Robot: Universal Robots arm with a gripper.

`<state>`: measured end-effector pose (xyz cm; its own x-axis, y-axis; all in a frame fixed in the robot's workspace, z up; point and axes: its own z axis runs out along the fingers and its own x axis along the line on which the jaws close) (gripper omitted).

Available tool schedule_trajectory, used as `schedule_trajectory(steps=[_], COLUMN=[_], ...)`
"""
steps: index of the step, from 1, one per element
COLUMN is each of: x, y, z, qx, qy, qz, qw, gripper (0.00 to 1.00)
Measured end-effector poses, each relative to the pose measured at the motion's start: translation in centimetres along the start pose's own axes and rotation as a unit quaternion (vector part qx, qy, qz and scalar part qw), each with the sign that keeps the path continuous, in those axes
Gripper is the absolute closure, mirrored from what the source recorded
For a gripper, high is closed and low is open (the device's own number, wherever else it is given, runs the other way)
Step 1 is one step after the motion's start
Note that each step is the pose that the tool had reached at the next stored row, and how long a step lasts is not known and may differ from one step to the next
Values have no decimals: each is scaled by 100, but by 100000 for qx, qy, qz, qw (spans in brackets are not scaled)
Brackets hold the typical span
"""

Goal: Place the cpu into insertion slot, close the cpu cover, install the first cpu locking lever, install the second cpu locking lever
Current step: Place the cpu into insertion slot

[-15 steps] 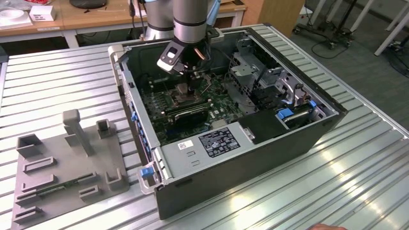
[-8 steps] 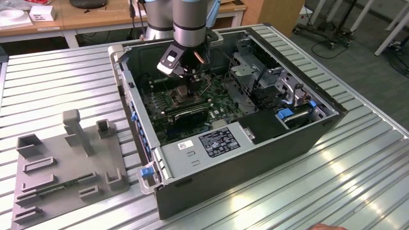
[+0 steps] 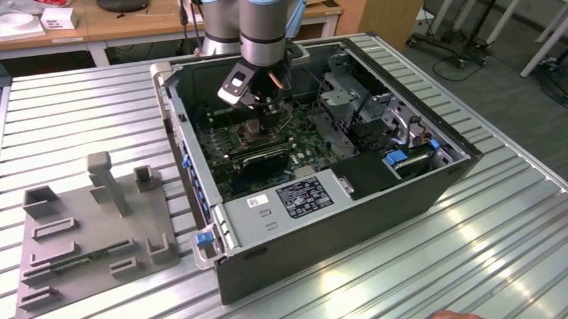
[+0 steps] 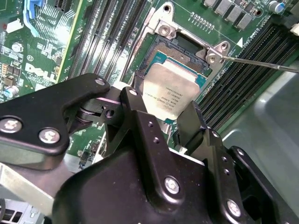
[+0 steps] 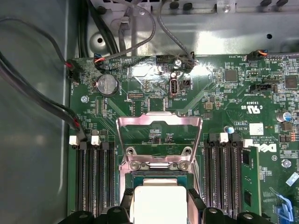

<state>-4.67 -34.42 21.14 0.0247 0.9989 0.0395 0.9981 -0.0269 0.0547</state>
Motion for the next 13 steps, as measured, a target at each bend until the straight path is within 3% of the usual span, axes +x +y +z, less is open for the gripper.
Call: schedule_trajectory(steps=[7, 13], x=[-3, -4], y=[-12, -19], z=[73, 88], qx=[2, 4], qy=[27, 243], qz=[-27, -13], qw=[100000, 100000], gripper=[46, 46])
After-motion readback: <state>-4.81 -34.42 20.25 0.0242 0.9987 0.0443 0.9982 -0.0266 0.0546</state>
